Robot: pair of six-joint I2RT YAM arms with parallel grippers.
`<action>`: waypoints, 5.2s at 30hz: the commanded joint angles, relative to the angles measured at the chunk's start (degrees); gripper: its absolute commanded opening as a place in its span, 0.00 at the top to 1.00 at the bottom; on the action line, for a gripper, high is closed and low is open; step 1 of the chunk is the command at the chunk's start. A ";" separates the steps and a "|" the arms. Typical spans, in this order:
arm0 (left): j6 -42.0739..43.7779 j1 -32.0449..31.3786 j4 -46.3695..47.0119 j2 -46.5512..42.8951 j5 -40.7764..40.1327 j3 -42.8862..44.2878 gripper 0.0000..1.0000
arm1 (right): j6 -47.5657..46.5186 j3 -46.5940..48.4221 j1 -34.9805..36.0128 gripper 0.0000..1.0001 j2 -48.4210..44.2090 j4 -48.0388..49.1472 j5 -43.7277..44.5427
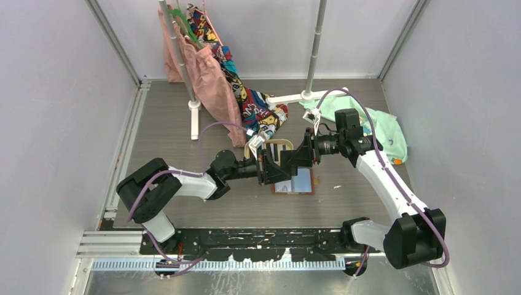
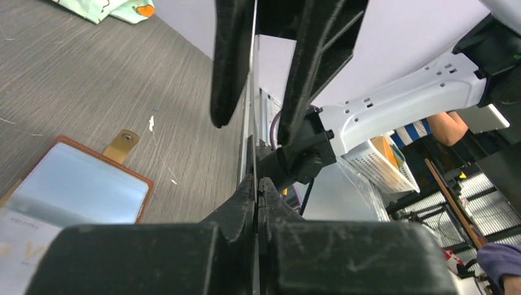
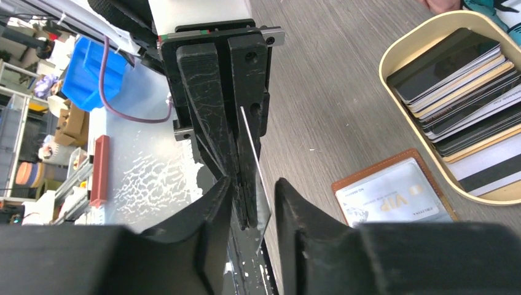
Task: Put the credit cards into the card holder
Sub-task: Insert the credit card into the card holder.
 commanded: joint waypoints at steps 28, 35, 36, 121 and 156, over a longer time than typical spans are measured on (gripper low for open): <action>14.45 2.33 -20.21 -6.77 13.50 3.41 1.00 | -32.15 13.18 0.73 0.68 10.14 -29.71 -5.90; 14.91 2.42 -21.74 -7.14 10.48 2.76 0.84 | -31.65 12.77 0.82 0.99 9.43 -30.20 -5.90; 15.37 2.63 -22.70 -8.06 8.69 2.14 0.77 | -30.71 12.17 0.60 0.99 9.06 -29.61 -5.71; 10.12 0.38 -58.89 0.52 -26.25 8.41 0.63 | 25.93 -14.14 -3.61 0.99 29.74 16.93 11.61; 9.77 0.38 -57.92 0.89 -25.09 7.60 0.64 | 34.69 -13.65 1.00 0.99 31.90 15.77 20.33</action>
